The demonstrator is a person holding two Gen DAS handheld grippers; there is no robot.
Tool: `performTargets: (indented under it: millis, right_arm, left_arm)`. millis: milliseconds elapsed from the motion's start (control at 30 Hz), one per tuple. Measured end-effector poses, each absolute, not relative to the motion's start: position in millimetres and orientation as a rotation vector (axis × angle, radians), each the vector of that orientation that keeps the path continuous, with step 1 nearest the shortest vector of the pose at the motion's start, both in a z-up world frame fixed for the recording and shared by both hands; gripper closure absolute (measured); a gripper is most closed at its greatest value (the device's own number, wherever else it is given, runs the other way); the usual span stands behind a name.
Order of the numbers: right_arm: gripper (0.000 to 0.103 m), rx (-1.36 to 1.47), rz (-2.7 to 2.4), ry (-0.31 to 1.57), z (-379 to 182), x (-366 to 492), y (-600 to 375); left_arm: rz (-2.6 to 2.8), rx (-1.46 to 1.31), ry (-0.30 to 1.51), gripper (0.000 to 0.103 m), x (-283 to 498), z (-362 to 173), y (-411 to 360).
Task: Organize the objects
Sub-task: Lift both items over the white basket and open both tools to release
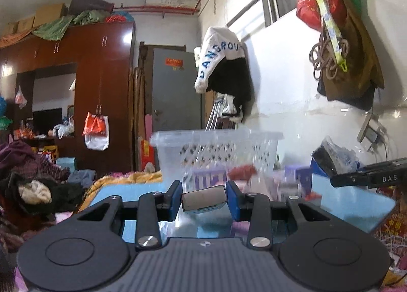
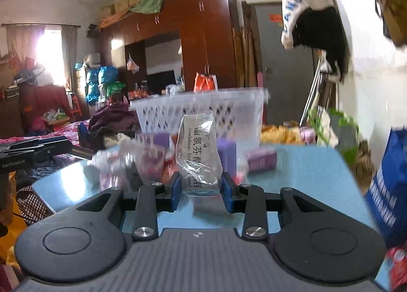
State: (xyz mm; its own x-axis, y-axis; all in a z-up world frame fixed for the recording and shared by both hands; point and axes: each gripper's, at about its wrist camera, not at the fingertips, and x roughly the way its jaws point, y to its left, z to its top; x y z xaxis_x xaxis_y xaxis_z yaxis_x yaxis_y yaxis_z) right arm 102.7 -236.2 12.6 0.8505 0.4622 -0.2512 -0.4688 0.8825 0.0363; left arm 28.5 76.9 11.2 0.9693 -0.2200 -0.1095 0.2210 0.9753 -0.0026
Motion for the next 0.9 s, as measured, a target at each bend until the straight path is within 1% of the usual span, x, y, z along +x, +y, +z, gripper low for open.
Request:
performTargets:
  millis: [200, 300, 433, 500, 600, 633, 667, 700, 733, 767, 800, 833, 900]
  right_arm:
    - [0.066, -0.088, 0.484, 0.223, 55.3, 141.1, -212.9]
    - [0.066, -0.098, 0.474, 0.213, 76.9, 172.7, -194.6]
    - [0.066, -0.158, 0.432, 0.26, 86.6, 220.6, -171.6]
    - [0.066, -0.18, 0.424, 0.317, 85.1, 243.2, -161.5]
    - [0.066, -0.196, 0.412, 0.345, 81.1, 257.9, -157.1]
    - [0.063, -0.202, 0.414, 0.355, 79.8, 260.2, -156.7]
    - [0.046, -0.206, 0.408, 0.365, 78.4, 261.6, -157.1]
    - [0.027, -0.205, 0.389, 0.35, 78.1, 258.9, -159.4]
    - [0.018, -0.201, 0.375, 0.322, 78.1, 250.9, -163.7]
    - [0.006, -0.19, 0.373, 0.285, 77.2, 238.0, -170.3]
    - [0.001, -0.174, 0.382, 0.255, 76.7, 225.5, -177.2]
    - [0.0, -0.148, 0.393, 0.226, 75.5, 212.5, -185.9]
    - [0.0, -0.083, 0.418, 0.209, 61.4, 181.1, -206.3]
  left_arm:
    - [-0.258, -0.064, 0.095, 0.062, 78.4, 49.2, 82.9]
    - [-0.255, -0.157, 0.084, 0.062, 110.9, 72.8, 86.7]
    - [-0.256, -0.241, 0.162, 0.062, 179.0, 99.4, 80.3]
    - [-0.235, -0.234, 0.207, 0.062, 207.6, 102.1, 74.3]
    - [-0.224, -0.231, 0.282, 0.061, 236.1, 95.3, 67.5]
    - [-0.224, -0.215, 0.304, 0.061, 243.7, 92.3, 63.3]
    - [-0.218, -0.197, 0.315, 0.057, 247.1, 91.1, 60.0]
    - [-0.204, -0.166, 0.33, 0.042, 249.9, 88.8, 55.2]
    - [-0.186, -0.141, 0.332, 0.035, 248.3, 87.0, 52.0]
    - [-0.181, -0.129, 0.318, 0.029, 241.9, 86.8, 53.2]
    - [-0.178, -0.132, 0.278, 0.029, 230.1, 87.5, 54.8]
    - [-0.171, -0.144, 0.22, 0.029, 213.2, 87.5, 58.1]
    - [-0.173, -0.142, 0.168, 0.019, 180.9, 86.2, 60.4]
